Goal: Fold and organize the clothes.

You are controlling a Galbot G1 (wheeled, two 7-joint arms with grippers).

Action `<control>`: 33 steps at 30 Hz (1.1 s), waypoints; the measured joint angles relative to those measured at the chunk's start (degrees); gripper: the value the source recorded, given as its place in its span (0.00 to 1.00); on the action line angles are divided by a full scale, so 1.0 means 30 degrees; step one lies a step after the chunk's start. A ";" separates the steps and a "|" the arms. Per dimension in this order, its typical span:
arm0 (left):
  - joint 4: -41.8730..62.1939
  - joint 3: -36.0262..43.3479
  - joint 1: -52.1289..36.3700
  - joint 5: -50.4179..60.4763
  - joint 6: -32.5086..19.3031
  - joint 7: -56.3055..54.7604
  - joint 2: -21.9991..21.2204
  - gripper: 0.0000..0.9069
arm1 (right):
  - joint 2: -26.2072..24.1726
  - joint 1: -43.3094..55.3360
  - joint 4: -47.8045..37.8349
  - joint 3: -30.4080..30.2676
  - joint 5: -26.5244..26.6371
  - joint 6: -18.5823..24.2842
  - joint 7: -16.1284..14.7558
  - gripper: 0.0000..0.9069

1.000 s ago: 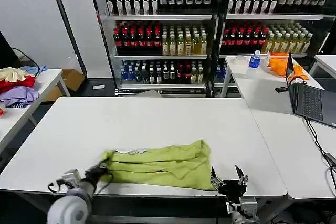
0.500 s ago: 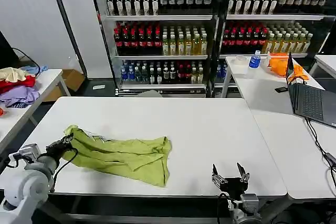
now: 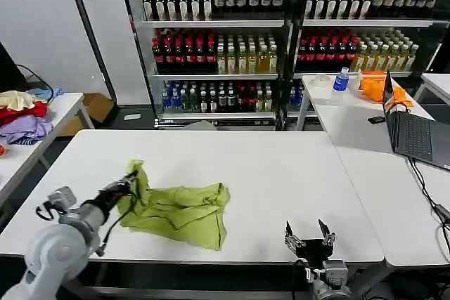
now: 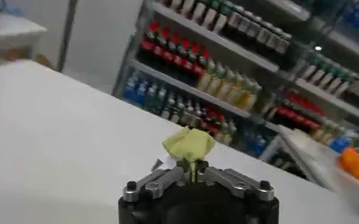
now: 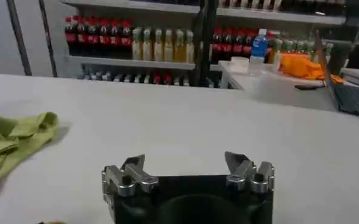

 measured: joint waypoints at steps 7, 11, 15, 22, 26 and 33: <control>-0.0415 0.1976 -0.0258 -0.0139 0.0080 -0.0401 -0.1288 0.02 | 0.0125 0.0026 0.0028 -0.0098 -0.0007 -0.0011 -0.0006 1.00; -0.0248 0.2993 -0.0585 -0.0028 0.0097 -0.0520 -0.2029 0.02 | 0.0094 0.0073 0.0011 -0.0157 -0.0011 -0.0035 -0.0006 1.00; 0.0173 0.4001 -0.0927 0.0234 0.0096 -0.0522 -0.2673 0.02 | 0.0067 0.0198 -0.0022 -0.0168 0.0002 -0.0083 0.0000 1.00; 0.1298 0.5532 -0.1606 0.0866 -0.0015 -0.0471 -0.3688 0.56 | 0.0060 0.0340 -0.0148 -0.0249 0.0020 -0.0130 0.0005 1.00; 0.1956 0.6210 -0.1968 0.1346 -0.0063 -0.0279 -0.4110 1.00 | -0.0016 0.0476 -0.0161 -0.0253 0.0094 -0.0181 0.0010 1.00; 0.2476 0.6706 -0.2324 0.1827 -0.0242 0.0149 -0.4541 1.00 | -0.0108 0.0553 -0.0297 -0.0250 0.0137 -0.0195 0.0011 1.00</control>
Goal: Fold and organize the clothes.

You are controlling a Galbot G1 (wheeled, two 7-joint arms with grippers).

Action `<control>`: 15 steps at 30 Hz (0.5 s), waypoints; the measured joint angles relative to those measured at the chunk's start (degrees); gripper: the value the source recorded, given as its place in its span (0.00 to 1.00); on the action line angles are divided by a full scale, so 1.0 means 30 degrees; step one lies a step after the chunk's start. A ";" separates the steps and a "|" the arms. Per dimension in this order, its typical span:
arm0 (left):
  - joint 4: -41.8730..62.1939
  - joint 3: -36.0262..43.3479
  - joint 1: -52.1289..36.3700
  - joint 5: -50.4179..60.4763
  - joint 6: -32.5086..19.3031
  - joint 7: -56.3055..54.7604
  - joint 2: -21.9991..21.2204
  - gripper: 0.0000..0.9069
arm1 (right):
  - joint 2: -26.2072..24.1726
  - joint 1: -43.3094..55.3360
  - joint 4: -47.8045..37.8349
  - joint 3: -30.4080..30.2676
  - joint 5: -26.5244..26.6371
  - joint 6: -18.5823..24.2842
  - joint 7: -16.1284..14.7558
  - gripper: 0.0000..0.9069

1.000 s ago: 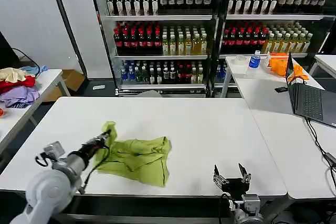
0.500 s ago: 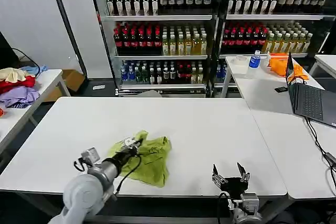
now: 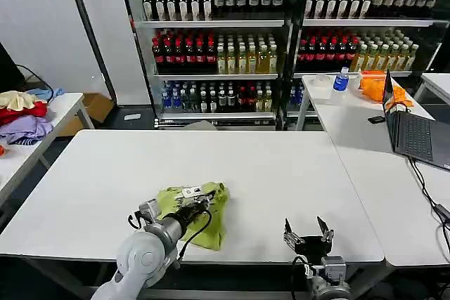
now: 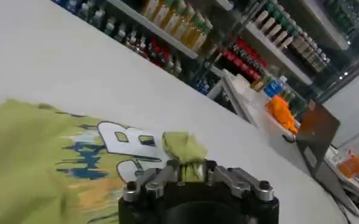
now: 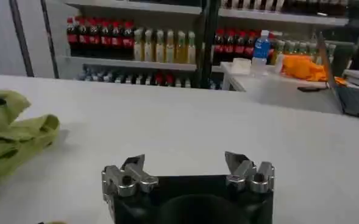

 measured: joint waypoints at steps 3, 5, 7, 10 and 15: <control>-0.0039 0.0082 -0.0068 0.0032 -0.0132 0.0175 -0.0067 1.00 | 0.0005 0.0083 -0.0015 -0.0004 0.0005 -0.0035 0.0001 1.00; -0.0166 0.0172 -0.0066 0.0083 -0.0162 0.0317 -0.0031 1.00 | 0.0004 0.0144 -0.0018 -0.0003 0.0018 -0.0043 0.0002 1.00; -0.0361 0.0182 -0.0074 0.0247 -0.0235 0.0500 0.0151 1.00 | 0.0000 0.0172 -0.0022 0.0000 0.0025 -0.0040 0.0000 1.00; -0.0734 0.0074 -0.0052 0.0519 -0.0332 0.0802 0.0641 1.00 | -0.0016 0.0140 -0.0017 0.0054 0.0049 0.0021 -0.0032 1.00; -0.1337 -0.0551 0.0238 0.1814 -0.0523 0.1568 0.2068 1.00 | -0.0155 0.0095 0.0072 0.0157 0.0124 0.0092 -0.0044 1.00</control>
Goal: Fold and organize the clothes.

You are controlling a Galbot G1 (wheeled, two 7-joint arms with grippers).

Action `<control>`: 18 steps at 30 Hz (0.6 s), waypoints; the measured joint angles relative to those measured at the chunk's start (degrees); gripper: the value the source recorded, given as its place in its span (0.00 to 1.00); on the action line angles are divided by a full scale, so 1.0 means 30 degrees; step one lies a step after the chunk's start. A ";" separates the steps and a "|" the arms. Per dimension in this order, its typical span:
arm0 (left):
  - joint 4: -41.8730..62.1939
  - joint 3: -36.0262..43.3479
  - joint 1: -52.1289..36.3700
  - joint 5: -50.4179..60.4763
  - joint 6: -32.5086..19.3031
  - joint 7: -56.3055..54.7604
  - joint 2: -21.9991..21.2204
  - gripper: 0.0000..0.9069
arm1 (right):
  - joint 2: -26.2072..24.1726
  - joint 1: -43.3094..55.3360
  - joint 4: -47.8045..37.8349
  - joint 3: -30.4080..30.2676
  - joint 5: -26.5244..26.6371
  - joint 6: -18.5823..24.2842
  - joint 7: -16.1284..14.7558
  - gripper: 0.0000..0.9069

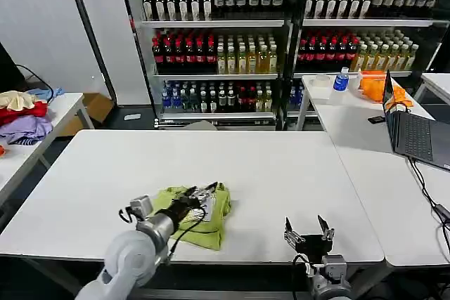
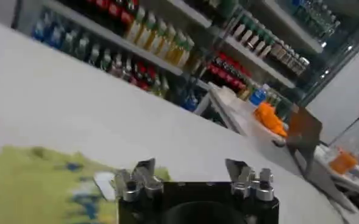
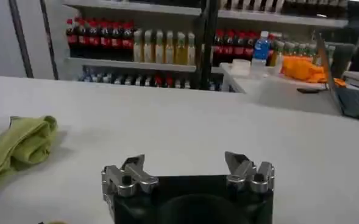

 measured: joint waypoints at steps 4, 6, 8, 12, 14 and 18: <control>-0.0248 -0.0751 0.0339 0.1289 -0.0139 0.0768 0.1197 1.00 | -0.0074 -0.0003 0.0089 0.0035 0.0046 0.0028 0.0017 1.00; -0.0250 -0.1228 0.0484 0.1783 -0.0223 0.1076 0.1761 1.00 | -0.0083 -0.0052 0.0089 0.0007 0.0046 0.0070 0.0018 1.00; -0.0199 -0.1673 0.0520 0.2195 -0.0300 0.1333 0.2221 1.00 | -0.0079 -0.0067 0.0052 -0.0042 0.0038 0.0123 0.0024 1.00; 0.0303 -0.2175 0.0537 0.2951 -0.0412 0.1856 0.2994 1.00 | -0.0056 0.0017 -0.0081 -0.0144 0.0017 0.0146 0.0055 1.00; 0.0705 -0.2284 0.0591 0.3124 -0.0407 0.2072 0.3174 1.00 | -0.0052 0.0079 -0.0119 -0.0151 0.0015 0.0138 0.0067 1.00; 0.1584 -0.2374 0.0770 0.3143 -0.0168 0.2339 0.3321 1.00 | -0.0086 0.0088 -0.0150 -0.0116 0.0015 0.0125 0.0078 1.00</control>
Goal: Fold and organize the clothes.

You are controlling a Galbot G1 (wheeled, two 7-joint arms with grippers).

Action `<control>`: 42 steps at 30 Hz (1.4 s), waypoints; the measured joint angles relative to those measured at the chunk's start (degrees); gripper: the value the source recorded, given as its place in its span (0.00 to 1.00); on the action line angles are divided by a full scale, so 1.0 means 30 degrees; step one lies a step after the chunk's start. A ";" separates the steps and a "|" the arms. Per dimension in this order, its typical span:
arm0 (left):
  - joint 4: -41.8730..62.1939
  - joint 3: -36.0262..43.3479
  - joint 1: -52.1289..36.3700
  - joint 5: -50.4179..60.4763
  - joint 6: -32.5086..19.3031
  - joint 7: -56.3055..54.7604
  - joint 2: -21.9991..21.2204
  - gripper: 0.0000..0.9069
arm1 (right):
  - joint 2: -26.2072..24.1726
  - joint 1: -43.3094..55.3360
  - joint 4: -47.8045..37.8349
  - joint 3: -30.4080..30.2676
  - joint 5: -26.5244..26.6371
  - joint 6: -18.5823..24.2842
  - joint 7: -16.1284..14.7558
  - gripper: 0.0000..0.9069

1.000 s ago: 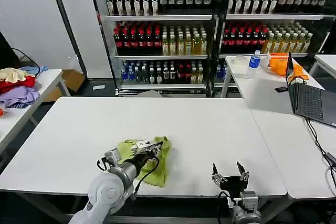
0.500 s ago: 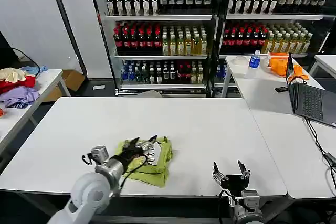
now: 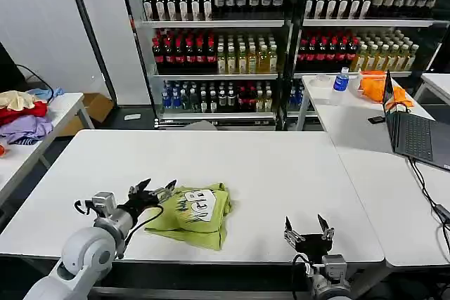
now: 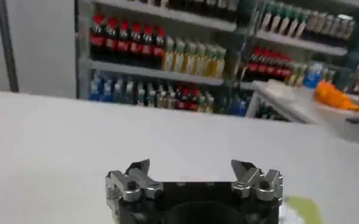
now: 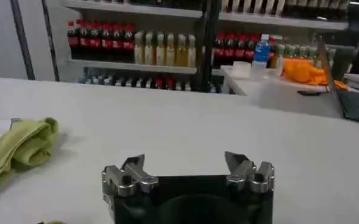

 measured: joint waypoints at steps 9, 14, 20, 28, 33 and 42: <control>0.1381 0.0064 0.0329 -0.0588 0.0777 0.0633 -0.0082 1.00 | -0.0058 -0.0299 0.0157 0.0290 0.0000 0.0002 0.0000 1.00; 0.1824 0.0208 0.0423 -0.0891 0.0934 0.0830 -0.0206 1.00 | 0.0072 -0.0422 0.0278 0.0285 -0.0071 0.0000 0.0020 1.00; 0.2411 0.0120 0.0493 -0.1508 0.1074 0.1019 -0.0295 0.91 | 0.0145 -0.0529 0.0456 0.0264 -0.0140 -0.0058 0.0018 1.00; 0.2668 -0.0215 0.0568 -0.3383 0.1147 0.1244 -0.0538 0.04 | 0.0320 -0.0609 0.0660 0.0203 -0.0243 -0.0176 0.0024 1.00; 0.3182 -0.0460 0.0438 -0.4612 0.1191 0.1327 -0.0747 0.02 | 0.0388 -0.0757 0.0771 0.0198 -0.0316 -0.0183 0.0037 1.00; 0.3877 -0.0779 0.0433 -0.6488 0.1236 0.1426 -0.1040 0.02 | 0.0429 -0.1019 0.0987 0.0356 -0.0349 -0.0164 0.0049 1.00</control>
